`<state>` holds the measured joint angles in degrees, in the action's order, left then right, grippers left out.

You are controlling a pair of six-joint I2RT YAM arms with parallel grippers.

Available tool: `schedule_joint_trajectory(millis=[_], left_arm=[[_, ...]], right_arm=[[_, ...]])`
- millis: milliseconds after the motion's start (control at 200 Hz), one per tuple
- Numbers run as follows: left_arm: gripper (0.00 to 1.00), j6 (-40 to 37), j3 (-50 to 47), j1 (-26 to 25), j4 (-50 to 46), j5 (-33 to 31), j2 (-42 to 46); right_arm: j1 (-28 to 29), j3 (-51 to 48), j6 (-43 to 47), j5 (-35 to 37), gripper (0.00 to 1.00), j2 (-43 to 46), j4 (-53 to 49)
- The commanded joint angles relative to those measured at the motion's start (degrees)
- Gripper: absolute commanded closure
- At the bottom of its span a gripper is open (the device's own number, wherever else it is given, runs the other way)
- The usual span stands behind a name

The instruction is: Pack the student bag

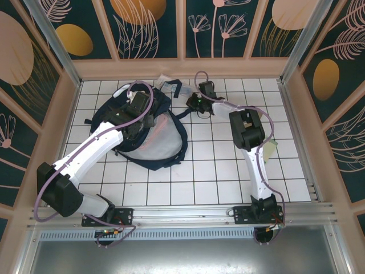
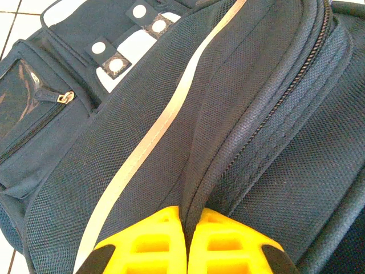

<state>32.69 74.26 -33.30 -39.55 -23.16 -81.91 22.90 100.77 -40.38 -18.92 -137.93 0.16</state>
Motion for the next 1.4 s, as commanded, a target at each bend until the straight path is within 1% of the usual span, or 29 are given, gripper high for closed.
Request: schedule_joint_trajectory(millis=[0,140,220,345,430,540,615,705,851,936,1056,1156,1316,1391], left_arm=[[1.0,2.1,-0.8,1.5,0.5,-4.5,2.0],[1.0,2.1,-0.8,1.5,0.4,-4.0,2.1],[1.0,2.2,-1.1,1.5,0.6,-3.6,2.5],[1.0,2.5,-1.5,1.5,0.7,-3.3,2.9],[1.0,2.7,-1.4,1.5,0.9,-2.7,2.8],[1.0,2.6,-1.1,1.5,0.6,-2.6,2.7],[1.0,2.6,-1.0,1.5,0.3,-2.7,2.9],[1.0,2.7,-1.1,1.5,0.0,-2.9,3.3],[1.0,3.0,-1.7,1.5,0.2,-3.2,3.9],[1.0,3.1,-2.2,1.5,0.5,-3.0,4.0],[1.0,3.2,-2.9,1.5,1.1,-2.7,4.4],[1.0,3.3,-3.3,1.5,1.6,-2.8,4.7],[1.0,3.3,-4.4,1.5,2.1,-2.7,5.7],[1.0,3.5,-4.9,1.5,2.1,-2.6,6.1]], right_arm=[[-0.1,-3.2,3.7,1.2,1.0,5.7,2.8],[-1.1,-1.2,3.7,-0.4,1.0,5.4,7.5],[-1.1,3.3,3.7,-0.3,1.0,3.1,7.8],[-1.2,16.3,2.6,1.7,1.0,-5.0,1.7],[-1.2,23.1,0.2,3.2,1.0,-10.7,0.1],[-1.2,29.8,-4.2,4.3,1.0,-16.5,-0.7],[-1.4,34.4,-5.6,4.4,1.0,-20.3,-2.3],[-1.2,36.7,-7.0,4.5,1.0,-22.8,-4.3],[-0.9,36.2,-6.8,6.9,1.0,-22.5,-11.6],[-0.9,32.9,-6.0,8.5,1.0,-20.1,-15.0],[-0.7,24.4,-4.7,11.1,1.0,-14.4,-16.7],[-0.7,17.4,-3.5,11.7,1.0,-10.0,-17.5],[-1.1,4.1,-2.5,11.5,1.0,-2.9,-14.5],[-1.1,0.1,-2.0,12.0,1.0,-0.8,-14.2]])
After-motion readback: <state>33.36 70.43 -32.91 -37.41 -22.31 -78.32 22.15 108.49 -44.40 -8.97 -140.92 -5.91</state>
